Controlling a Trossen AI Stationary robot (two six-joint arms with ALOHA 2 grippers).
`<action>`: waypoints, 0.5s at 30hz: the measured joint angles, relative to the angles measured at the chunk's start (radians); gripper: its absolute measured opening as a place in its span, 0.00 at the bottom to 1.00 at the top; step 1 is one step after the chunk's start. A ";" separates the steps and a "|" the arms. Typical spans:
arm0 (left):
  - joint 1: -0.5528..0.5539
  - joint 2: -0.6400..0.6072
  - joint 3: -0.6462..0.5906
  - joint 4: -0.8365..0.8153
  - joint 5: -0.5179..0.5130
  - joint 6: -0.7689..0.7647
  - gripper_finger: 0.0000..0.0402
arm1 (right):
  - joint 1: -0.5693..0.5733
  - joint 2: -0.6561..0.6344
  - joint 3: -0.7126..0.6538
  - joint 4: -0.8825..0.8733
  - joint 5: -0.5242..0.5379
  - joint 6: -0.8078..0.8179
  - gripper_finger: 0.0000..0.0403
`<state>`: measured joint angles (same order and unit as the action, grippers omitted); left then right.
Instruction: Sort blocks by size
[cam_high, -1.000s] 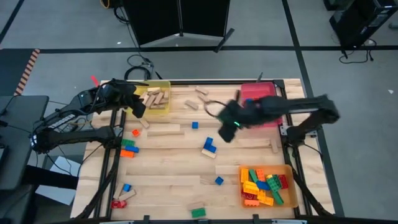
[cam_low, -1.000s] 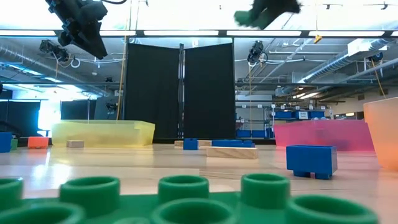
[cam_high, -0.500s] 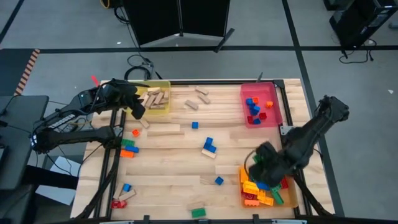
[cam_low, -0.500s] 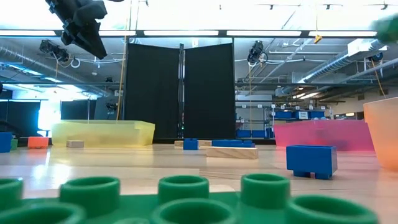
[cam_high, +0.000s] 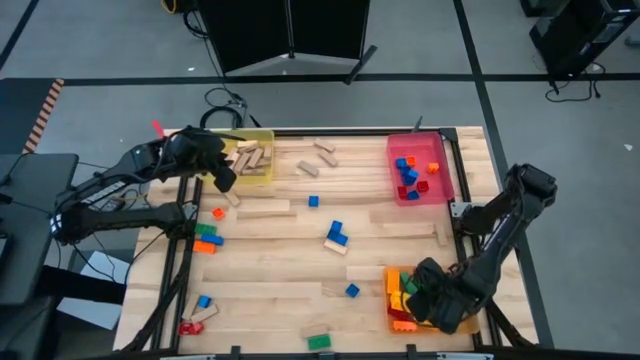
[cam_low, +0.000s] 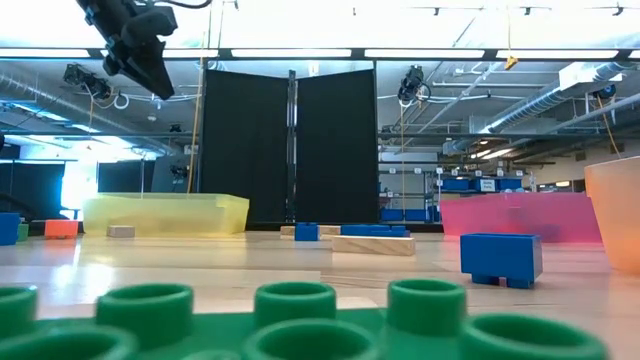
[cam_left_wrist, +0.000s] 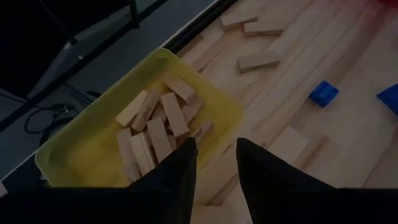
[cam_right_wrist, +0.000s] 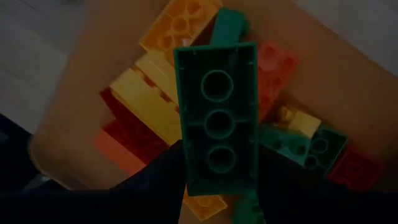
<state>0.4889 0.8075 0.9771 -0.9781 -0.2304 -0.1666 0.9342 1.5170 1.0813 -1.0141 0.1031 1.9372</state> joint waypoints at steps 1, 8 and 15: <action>0.000 0.003 0.000 0.000 0.007 -0.001 0.30 | 0.005 0.004 0.000 -0.001 0.000 0.002 0.45; 0.000 0.020 0.000 0.002 0.024 -0.002 0.30 | 0.030 0.013 0.000 -0.005 0.001 0.023 0.61; 0.000 0.042 0.000 0.034 0.019 -0.043 0.34 | 0.034 0.013 0.000 -0.002 0.001 0.024 0.75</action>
<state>0.4885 0.8498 0.9771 -0.9442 -0.2115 -0.2101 0.9684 1.5295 1.0817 -1.0162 0.1043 1.9614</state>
